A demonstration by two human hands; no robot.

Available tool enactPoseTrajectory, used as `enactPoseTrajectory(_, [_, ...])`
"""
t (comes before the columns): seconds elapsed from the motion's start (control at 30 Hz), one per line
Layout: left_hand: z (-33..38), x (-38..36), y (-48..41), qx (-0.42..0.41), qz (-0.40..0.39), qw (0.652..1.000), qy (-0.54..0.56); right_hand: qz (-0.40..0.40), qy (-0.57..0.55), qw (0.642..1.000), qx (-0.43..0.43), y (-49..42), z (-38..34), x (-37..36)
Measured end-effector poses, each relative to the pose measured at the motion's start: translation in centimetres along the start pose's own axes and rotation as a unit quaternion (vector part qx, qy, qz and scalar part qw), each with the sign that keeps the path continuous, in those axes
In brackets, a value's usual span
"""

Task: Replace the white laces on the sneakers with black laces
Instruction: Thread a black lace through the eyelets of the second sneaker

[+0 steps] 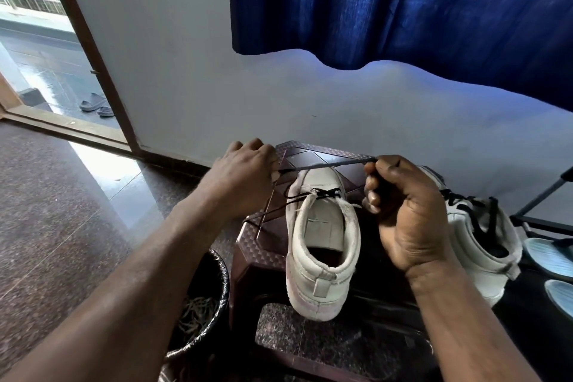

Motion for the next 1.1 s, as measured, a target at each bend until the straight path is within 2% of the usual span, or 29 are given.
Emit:
enactPoseTrajectory(0.1, [0.2, 0.2, 0.5, 0.032, -0.049, 0.996, -0.061, -0.021, 0.058, 0.998, 0.008, 0.5, 0.2, -0.5])
enactPoseTrajectory(0.17, [0.5, 0.2, 0.6, 0.04, -0.05, 0.994, -0.087, -0.03, 0.08, 0.996, 0.007, 0.8, 0.3, -0.8])
enactPoseTrajectory(0.23, [0.8, 0.2, 0.4, 0.031, -0.031, 0.998, -0.051, -0.026, 0.093, 0.995, 0.0, 0.8, 0.4, -0.8])
enactPoseTrajectory(0.3, [1.5, -0.1, -0.1, -0.001, -0.007, 0.995, 0.099, -0.023, 0.104, 0.994, -0.007, 0.7, 0.6, -0.8])
enactPoseTrajectory(0.33, [2.3, -0.1, -0.2, -0.016, -0.017, 0.975, 0.219, -0.022, 0.104, 0.994, -0.01, 0.7, 0.7, -0.8])
enactPoseTrajectory(0.37, [3.2, -0.1, -0.2, -0.028, -0.04, 0.94, 0.337, -0.022, 0.101, 0.995, -0.012, 0.7, 0.9, -0.8])
enactPoseTrajectory(0.4, [4.0, -0.3, -0.2, -0.034, -0.061, 0.909, 0.411, -0.021, 0.099, 0.995, -0.013, 0.7, 1.0, -0.8])
enactPoseTrajectory(0.43, [4.6, -0.5, -0.2, -0.045, -0.071, 0.896, 0.435, -0.022, 0.101, 0.995, -0.012, 0.7, 1.1, -0.9])
enactPoseTrajectory(0.53, [5.3, -1.4, -0.2, -0.05, -0.057, 0.929, 0.363, -0.039, 0.12, 0.992, 0.0, 0.8, 1.2, -1.1])
enactPoseTrajectory(0.7, [4.5, -0.8, -0.3, -0.01, -0.031, 0.95, 0.31, -0.029, 0.119, 0.992, -0.009, 0.6, 1.0, -0.7])
enactPoseTrajectory(0.8, [3.3, -0.5, -0.5, -0.003, -0.003, 0.984, 0.178, -0.012, 0.13, 0.991, -0.014, 0.3, 0.8, -0.1])
enactPoseTrajectory(0.97, [2.1, -0.9, 0.0, 0.047, -0.029, 0.997, 0.051, -0.014, 0.137, 0.99, -0.025, 0.4, 1.1, 0.1])
enactPoseTrajectory(1.03, [2.4, -0.8, 0.2, 0.05, -0.006, 0.998, -0.036, -0.017, 0.129, 0.991, -0.027, 0.4, 1.3, 0.0])
enactPoseTrajectory(1.1, [2.9, -0.7, 0.2, 0.037, 0.018, 0.999, -0.028, -0.019, 0.129, 0.991, -0.019, 0.4, 1.3, -0.2])
Point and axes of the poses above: each hand's wrist, its own y-axis away from the middle knuckle, its own x-axis out of the back of the hand, z = x × y, the point moved 3 cm from there along -y, towards the middle knuckle, and after that the axes turned 6 degrees about -y, right-handed, at the moved point
